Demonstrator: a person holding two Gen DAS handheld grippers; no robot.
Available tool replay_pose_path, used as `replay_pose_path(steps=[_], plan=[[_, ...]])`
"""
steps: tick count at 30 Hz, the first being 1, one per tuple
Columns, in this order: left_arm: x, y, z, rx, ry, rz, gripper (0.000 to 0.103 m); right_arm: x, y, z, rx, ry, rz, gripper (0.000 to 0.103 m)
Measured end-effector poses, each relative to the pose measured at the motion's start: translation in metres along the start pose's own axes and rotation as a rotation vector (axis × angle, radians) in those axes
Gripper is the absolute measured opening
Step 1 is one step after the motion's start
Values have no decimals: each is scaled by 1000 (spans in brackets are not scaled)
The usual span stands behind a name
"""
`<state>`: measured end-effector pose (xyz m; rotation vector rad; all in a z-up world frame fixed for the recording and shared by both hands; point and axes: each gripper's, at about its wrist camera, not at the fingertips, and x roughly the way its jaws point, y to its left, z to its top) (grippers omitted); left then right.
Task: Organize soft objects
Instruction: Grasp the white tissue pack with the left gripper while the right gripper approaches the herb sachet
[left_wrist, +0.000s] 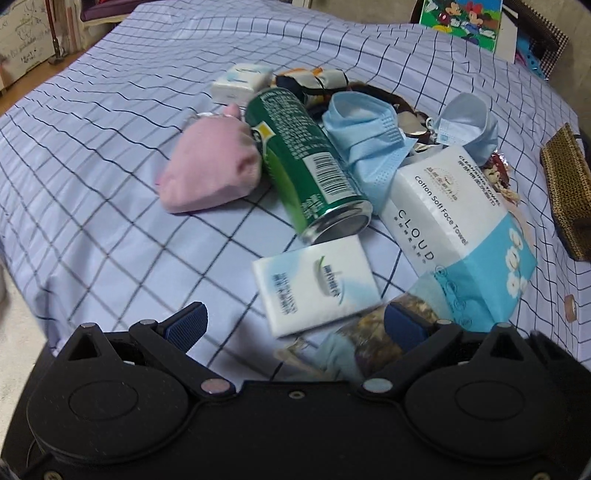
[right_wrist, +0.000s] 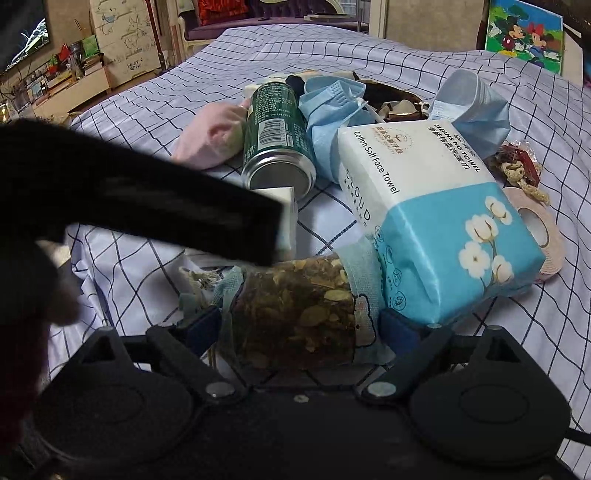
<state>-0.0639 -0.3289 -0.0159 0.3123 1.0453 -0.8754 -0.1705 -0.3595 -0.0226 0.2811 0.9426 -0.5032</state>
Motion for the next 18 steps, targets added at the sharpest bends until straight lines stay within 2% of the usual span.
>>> replay_pose_path(steps=[4, 8, 11, 14, 16, 18], plan=[[20, -6, 6, 4, 46, 22, 99, 0, -2, -1, 6, -8, 8, 95], [28, -4, 10, 6, 66, -7, 101, 3, -9, 0, 37, -5, 0, 96], [32, 5, 13, -14, 86, -69, 92, 3, -14, 1, 57, 3, 22, 96], [27, 7, 9, 6, 57, -94, 81, 3, -14, 2, 53, 4, 26, 98], [20, 9, 6, 14, 26, -86, 80, 3, -14, 2, 50, 7, 32, 99], [17, 18, 2, -21, 21, -98, 78, 3, -13, 3, 39, 6, 28, 99]])
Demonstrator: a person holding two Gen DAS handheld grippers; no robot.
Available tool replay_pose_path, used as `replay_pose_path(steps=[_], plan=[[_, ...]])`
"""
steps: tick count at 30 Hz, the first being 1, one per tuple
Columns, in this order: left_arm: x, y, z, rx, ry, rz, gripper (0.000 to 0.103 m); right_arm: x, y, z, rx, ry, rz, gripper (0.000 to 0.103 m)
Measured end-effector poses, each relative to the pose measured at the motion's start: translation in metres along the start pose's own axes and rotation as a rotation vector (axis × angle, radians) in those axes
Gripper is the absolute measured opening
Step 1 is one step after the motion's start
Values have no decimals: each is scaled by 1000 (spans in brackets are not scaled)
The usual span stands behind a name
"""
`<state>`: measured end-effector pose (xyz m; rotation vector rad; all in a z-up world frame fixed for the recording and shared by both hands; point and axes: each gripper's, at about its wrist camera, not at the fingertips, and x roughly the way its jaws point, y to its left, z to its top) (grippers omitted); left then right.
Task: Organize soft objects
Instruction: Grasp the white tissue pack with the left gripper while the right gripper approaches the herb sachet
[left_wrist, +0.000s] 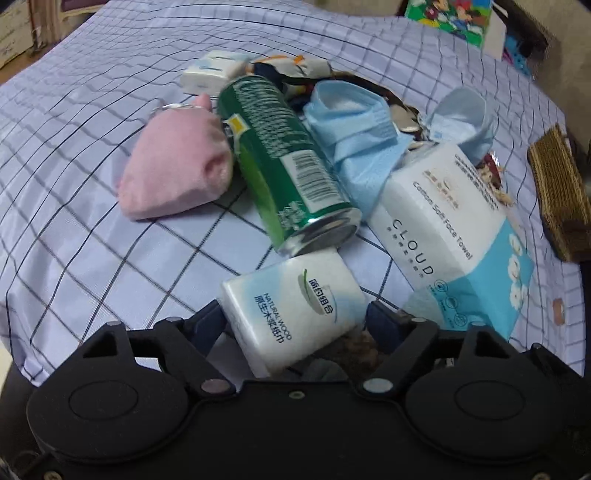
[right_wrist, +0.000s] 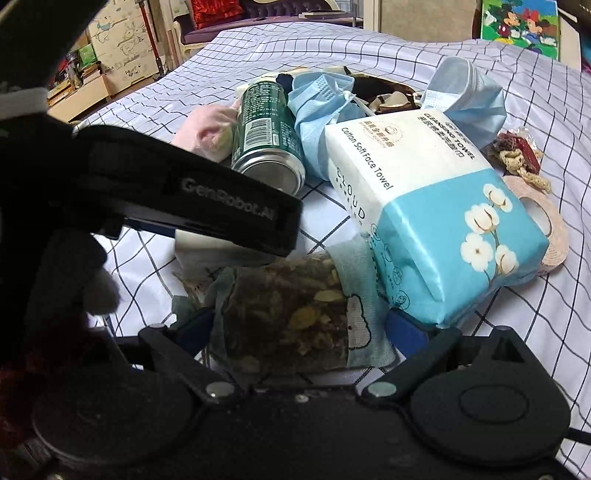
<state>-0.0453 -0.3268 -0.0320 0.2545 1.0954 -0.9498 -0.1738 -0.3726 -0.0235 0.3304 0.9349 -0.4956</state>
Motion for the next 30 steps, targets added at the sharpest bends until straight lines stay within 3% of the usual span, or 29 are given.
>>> replay_pose_path(steps=[4, 6, 9, 11, 15, 20, 23, 28, 29, 30], plan=[[-6, 29, -6, -164, -14, -68, 76, 0, 4, -2, -20, -7, -14, 100], [-12, 38, -12, -233, -58, -61, 64, 0, 7, -4, -19, -14, -18, 100], [-16, 47, -12, -268, -92, -33, 62, 0, 8, -4, -12, -26, -23, 101], [-16, 46, -10, -236, -76, -37, 63, 0, 9, -5, -9, -26, -25, 101], [-14, 38, -8, -208, -60, -11, 80, 0, 7, -6, -3, -22, -17, 101], [-10, 24, -5, -198, -54, -5, 90, 0, 5, -4, -10, -20, -14, 101], [-4, 12, -1, -134, -49, 35, 91, -1, 7, -4, -34, -19, -15, 102], [18, 2, 7, -30, 36, 125, 91, 3, 9, -5, -46, -15, -37, 102], [19, 1, 8, -17, 37, 132, 90, 4, 9, -5, -40, -14, -37, 102], [19, 1, 9, -6, 27, 145, 79, 5, 9, -5, -37, -15, -37, 102]])
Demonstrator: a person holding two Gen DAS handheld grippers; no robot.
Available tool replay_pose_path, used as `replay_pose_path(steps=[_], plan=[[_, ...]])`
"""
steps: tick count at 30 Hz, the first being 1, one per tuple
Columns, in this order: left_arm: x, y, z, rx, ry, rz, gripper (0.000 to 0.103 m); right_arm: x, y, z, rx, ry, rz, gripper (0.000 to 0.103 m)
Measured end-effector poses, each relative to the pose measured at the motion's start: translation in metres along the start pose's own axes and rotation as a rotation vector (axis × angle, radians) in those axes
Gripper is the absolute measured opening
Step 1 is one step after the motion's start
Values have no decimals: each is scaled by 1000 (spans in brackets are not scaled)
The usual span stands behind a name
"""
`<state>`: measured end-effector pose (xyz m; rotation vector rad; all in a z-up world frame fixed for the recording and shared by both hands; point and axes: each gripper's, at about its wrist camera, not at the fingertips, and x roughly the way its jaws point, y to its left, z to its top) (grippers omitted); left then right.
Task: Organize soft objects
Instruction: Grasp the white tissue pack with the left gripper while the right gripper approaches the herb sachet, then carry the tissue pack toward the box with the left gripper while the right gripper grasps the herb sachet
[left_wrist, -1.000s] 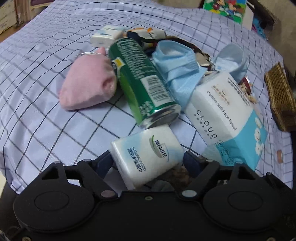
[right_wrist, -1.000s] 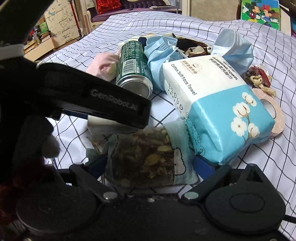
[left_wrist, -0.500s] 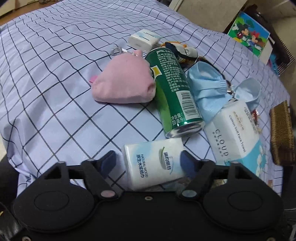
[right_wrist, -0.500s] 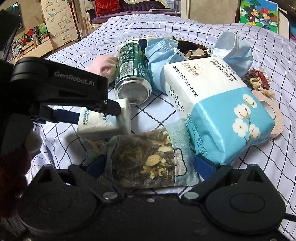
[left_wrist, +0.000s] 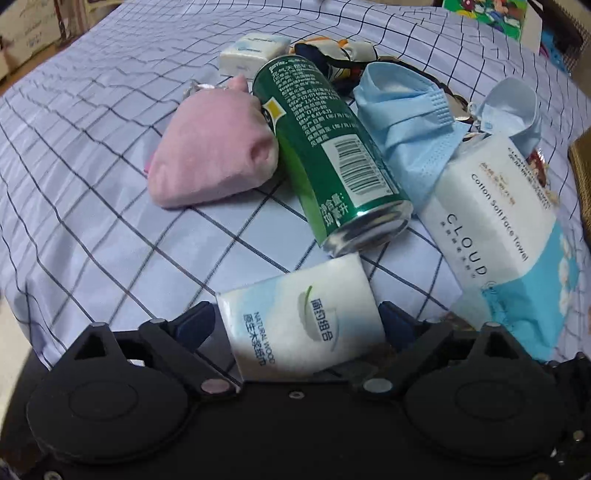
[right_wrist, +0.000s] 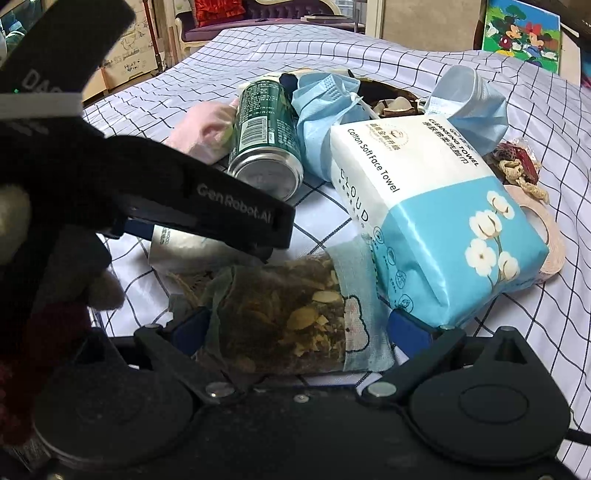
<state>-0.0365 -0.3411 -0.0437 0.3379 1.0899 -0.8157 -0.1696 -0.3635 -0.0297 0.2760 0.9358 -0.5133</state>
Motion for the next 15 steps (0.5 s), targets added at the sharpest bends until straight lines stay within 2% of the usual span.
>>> replay_pose_path(steps=[2, 5, 8, 15], plan=[[-4, 2, 2, 12, -30, 8, 74, 0, 2, 1, -2, -4, 5, 103], [-5, 13, 3, 3, -44, -22, 73, -2, 1, 1, -19, -7, 19, 102], [-10, 22, -1, -20, -62, -20, 73, -7, -1, 5, -40, 3, 39, 102], [-39, 48, -7, -115, -112, -59, 73, -33, -2, 14, -183, -11, 92, 102]])
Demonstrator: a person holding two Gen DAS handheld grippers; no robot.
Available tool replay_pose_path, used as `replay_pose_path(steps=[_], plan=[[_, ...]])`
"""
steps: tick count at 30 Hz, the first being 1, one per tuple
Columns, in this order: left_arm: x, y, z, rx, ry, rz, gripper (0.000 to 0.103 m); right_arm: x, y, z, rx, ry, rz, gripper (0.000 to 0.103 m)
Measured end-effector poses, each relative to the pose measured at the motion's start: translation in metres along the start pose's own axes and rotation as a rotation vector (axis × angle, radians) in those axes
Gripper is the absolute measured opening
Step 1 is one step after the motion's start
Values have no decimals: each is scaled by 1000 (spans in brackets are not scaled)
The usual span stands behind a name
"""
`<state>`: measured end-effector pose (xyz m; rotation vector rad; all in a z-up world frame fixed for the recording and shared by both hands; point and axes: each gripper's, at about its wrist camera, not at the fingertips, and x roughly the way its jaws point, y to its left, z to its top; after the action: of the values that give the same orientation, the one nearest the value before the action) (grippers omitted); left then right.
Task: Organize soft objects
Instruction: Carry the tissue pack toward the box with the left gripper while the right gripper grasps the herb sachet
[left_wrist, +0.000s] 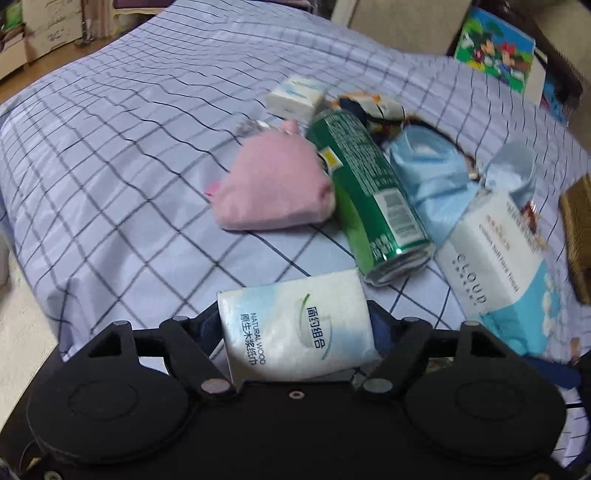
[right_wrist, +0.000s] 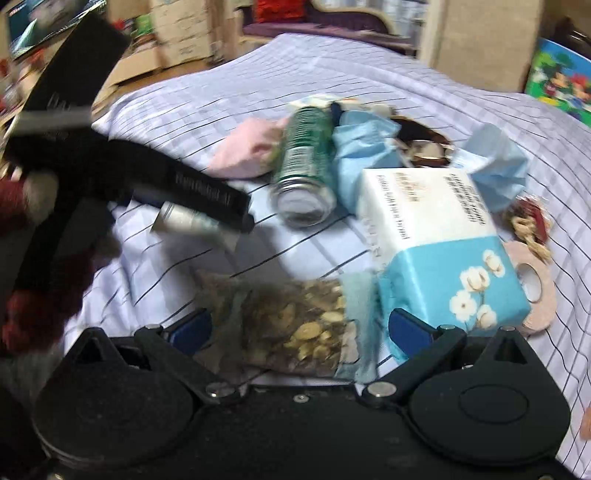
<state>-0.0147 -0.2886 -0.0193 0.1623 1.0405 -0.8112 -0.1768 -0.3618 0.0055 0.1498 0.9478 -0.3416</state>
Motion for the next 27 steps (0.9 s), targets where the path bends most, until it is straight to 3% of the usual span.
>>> replay_pose_path(steps=[3, 7, 11, 14, 17, 20, 27], plan=[[-18, 12, -2, -28, -25, 8, 73, -3, -4, 3, 0, 89, 129, 102], [-42, 28, -10, -38, -54, 43, 73, 22, -15, 4, 142, 270, 264, 102], [-59, 45, -17, -42, -73, 104, 73, 43, -27, 5, 263, 317, 196, 103], [-67, 63, -21, -89, -69, 112, 73, 42, -29, 15, 341, 252, 160, 103], [-72, 79, -25, -125, -84, 128, 73, 43, -18, 28, 335, 183, 79, 103], [-77, 89, -27, -127, -114, 179, 73, 56, -2, 30, 321, 192, -2, 103], [-87, 120, -27, -207, -135, 204, 73, 61, 33, 24, 265, 203, -197, 102]])
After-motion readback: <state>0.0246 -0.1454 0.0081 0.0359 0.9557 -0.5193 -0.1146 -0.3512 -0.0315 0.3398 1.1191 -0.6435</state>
